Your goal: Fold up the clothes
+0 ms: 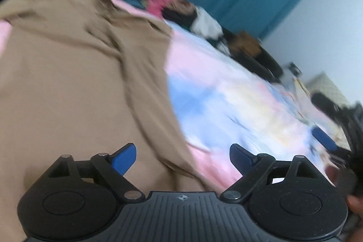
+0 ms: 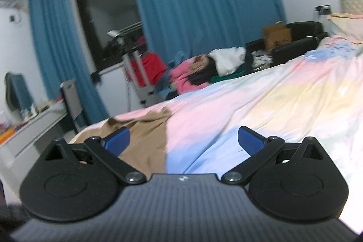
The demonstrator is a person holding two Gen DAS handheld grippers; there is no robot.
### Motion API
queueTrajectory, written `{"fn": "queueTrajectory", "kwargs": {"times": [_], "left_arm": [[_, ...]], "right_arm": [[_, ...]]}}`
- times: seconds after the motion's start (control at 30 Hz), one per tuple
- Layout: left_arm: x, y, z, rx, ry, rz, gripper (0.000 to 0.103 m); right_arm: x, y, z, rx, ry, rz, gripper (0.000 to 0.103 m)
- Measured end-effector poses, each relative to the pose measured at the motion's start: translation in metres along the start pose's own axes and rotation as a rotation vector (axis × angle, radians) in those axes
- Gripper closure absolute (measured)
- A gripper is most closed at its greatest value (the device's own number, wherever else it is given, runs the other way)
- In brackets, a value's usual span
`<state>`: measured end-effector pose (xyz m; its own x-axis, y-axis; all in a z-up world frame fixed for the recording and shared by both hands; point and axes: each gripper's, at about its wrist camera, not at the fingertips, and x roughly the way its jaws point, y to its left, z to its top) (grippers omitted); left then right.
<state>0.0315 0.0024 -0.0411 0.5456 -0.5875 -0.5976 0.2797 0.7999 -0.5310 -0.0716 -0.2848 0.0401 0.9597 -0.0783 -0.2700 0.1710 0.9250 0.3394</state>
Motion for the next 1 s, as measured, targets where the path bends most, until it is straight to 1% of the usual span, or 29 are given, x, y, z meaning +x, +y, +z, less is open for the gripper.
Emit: {"fn": "queueTrajectory", "kwargs": {"times": [0.1, 0.17, 0.2, 0.27, 0.33, 0.37, 0.4, 0.43, 0.53, 0.63, 0.73, 0.77, 0.8, 0.93, 1.0], "left_arm": [[0.027, -0.011, -0.014, -0.04, 0.084, -0.001, 0.017], [0.043, -0.009, -0.022, -0.082, 0.126, 0.007, 0.02], [0.05, -0.007, -0.025, -0.097, 0.138, 0.008, 0.024], [0.062, -0.004, -0.03, -0.119, 0.16, 0.004, 0.037], [0.069, 0.001, -0.031, -0.123, 0.172, 0.003, 0.065], [0.069, 0.003, -0.032, -0.119, 0.169, 0.006, 0.073], [0.068, 0.004, -0.032, -0.114, 0.164, 0.009, 0.087], [0.066, 0.006, -0.031, -0.112, 0.163, 0.005, 0.092], [0.049, 0.008, -0.026, -0.103, 0.159, 0.007, 0.095], [0.027, 0.018, -0.016, -0.157, 0.149, -0.023, 0.096], [0.01, 0.03, -0.003, -0.191, 0.172, -0.07, 0.096], [0.006, 0.035, 0.0, -0.188, 0.188, -0.071, 0.096], [0.003, 0.04, 0.003, -0.184, 0.204, -0.067, 0.096], [0.005, 0.065, 0.002, -0.154, 0.264, 0.038, 0.095], [0.01, 0.078, -0.004, -0.158, 0.302, 0.057, 0.095]], "right_arm": [[0.005, -0.016, 0.001, 0.048, 0.008, -0.02, 0.0], [0.008, -0.025, -0.001, 0.077, 0.029, -0.035, 0.0], [0.012, -0.028, -0.002, 0.087, 0.042, -0.039, 0.0], [0.021, -0.03, -0.005, 0.1, 0.069, -0.039, 0.0], [0.026, -0.03, -0.009, 0.092, 0.093, -0.04, 0.0], [0.027, -0.029, -0.011, 0.084, 0.104, -0.04, 0.0], [0.029, -0.029, -0.012, 0.078, 0.115, -0.037, 0.0], [0.03, -0.028, -0.013, 0.076, 0.123, -0.031, 0.0], [0.03, -0.027, -0.014, 0.073, 0.138, -0.021, 0.0], [0.029, -0.027, -0.015, 0.074, 0.149, -0.019, 0.0], [0.031, -0.027, -0.015, 0.082, 0.162, -0.013, 0.0], [0.031, -0.026, -0.016, 0.081, 0.167, -0.01, 0.0], [0.032, -0.024, -0.017, 0.078, 0.174, -0.007, 0.0], [0.036, -0.017, -0.023, 0.06, 0.216, 0.025, 0.0], [0.039, -0.011, -0.028, 0.052, 0.251, 0.057, 0.0]]}}
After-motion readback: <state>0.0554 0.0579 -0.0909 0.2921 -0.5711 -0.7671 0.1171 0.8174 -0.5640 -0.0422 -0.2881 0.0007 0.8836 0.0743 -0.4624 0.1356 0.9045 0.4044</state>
